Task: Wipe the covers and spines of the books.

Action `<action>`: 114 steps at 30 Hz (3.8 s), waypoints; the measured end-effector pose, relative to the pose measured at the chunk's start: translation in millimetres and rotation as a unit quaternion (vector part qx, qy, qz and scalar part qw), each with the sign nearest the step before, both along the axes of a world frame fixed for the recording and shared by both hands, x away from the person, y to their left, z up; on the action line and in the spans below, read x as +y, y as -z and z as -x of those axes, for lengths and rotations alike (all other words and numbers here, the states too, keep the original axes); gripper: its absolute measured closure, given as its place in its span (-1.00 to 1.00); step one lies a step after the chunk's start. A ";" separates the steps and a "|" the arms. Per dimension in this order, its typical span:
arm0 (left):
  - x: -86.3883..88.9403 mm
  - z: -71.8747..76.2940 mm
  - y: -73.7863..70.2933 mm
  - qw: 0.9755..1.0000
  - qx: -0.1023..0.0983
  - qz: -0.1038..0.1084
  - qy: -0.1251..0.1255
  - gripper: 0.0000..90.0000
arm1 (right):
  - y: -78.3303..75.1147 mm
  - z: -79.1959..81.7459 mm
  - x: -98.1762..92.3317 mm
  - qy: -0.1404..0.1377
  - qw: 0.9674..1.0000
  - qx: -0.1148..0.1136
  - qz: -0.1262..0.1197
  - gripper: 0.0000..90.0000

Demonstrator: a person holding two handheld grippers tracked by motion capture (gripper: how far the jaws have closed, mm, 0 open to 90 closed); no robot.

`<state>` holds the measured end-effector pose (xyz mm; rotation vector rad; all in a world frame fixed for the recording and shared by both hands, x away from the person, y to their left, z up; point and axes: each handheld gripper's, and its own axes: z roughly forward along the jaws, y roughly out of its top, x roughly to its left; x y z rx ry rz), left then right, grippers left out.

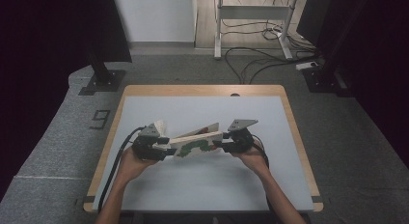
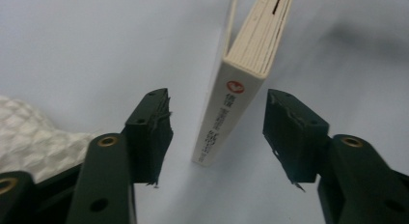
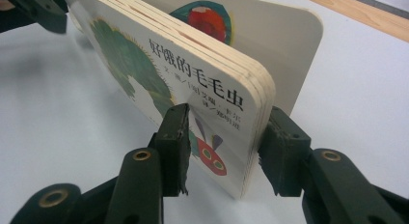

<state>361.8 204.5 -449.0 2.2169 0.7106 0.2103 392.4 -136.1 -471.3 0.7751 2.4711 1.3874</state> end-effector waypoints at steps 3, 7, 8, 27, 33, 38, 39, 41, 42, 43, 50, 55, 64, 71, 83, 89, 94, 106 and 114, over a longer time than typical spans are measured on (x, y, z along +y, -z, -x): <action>-3.6 1.1 1.7 1.000 -0.008 -0.004 0.002 0.14 | 0.1 0.7 -0.9 -0.003 1.000 0.000 -0.001 0.24; -5.1 3.5 2.2 1.000 -0.011 0.004 0.007 0.26 | 0.7 2.4 -2.3 -0.004 1.000 0.003 -0.007 0.22; -6.2 5.1 2.4 1.000 -0.011 0.005 0.010 0.27 | 0.9 3.1 -3.3 -0.006 1.000 0.005 -0.009 0.22; -15.6 33.4 9.1 1.000 -0.019 0.003 0.005 0.24 | -0.8 22.6 -15.1 -0.005 1.000 0.021 0.000 -0.11; -18.8 40.7 10.9 1.000 -0.020 -0.002 -0.002 0.16 | 0.9 28.1 -18.4 -0.001 1.000 0.025 0.003 -0.23; -21.3 47.8 13.4 1.000 -0.016 0.000 -0.013 0.06 | 0.8 35.0 -18.1 -0.009 1.000 0.025 0.006 -0.23; -21.7 49.1 13.9 1.000 -0.015 0.000 -0.016 0.03 | 0.9 36.5 -17.8 -0.011 1.000 0.024 0.007 -0.24; -22.4 51.8 15.2 1.000 -0.011 0.002 -0.021 -0.02 | 1.9 39.3 -17.3 -0.013 1.000 0.026 0.009 -0.26; -22.7 52.9 16.0 1.000 -0.009 0.003 -0.024 -0.04 | 2.4 40.3 -17.0 -0.014 1.000 0.027 0.009 -0.26; -23.3 55.1 17.8 1.000 -0.003 0.004 -0.027 -0.06 | 3.3 41.5 -16.9 -0.014 0.999 0.028 0.011 -0.27; -25.7 63.9 21.8 1.000 0.002 0.009 -0.029 -0.23 | 8.8 50.2 -18.1 -0.012 0.999 0.034 0.016 -0.30; -28.0 72.3 25.9 0.999 0.004 0.005 -0.033 -0.28 | 13.2 56.5 -16.4 -0.017 0.999 0.035 0.027 -0.32; -31.0 84.0 36.6 0.999 0.007 -0.010 -0.043 -0.34 | 23.0 68.9 -14.6 -0.021 0.998 0.037 0.038 -0.34; -32.0 87.9 46.1 0.999 0.016 -0.017 -0.049 -0.42 | 31.8 76.5 -17.9 -0.019 0.998 0.040 0.037 -0.34; -27.1 84.3 59.4 0.998 0.029 -0.012 -0.057 -0.30 | 43.0 82.7 -15.4 -0.015 0.999 0.033 0.036 -0.36; -31.0 79.4 65.8 0.998 0.029 -0.020 -0.054 -0.22 | 52.1 79.2 -16.8 -0.009 0.999 0.040 0.034 -0.33; -33.2 73.0 71.4 0.998 0.026 -0.021 -0.054 -0.17 | 57.8 74.6 -16.2 -0.002 0.999 0.035 0.039 -0.32; -32.6 73.6 71.5 0.997 0.008 -0.042 -0.057 -0.19 | 60.8 75.9 -13.1 -0.008 0.998 0.036 0.049 -0.32; -30.6 77.6 69.4 0.998 0.014 -0.047 -0.037 -0.18 | 60.8 77.4 -15.5 -0.007 0.998 0.028 0.058 -0.25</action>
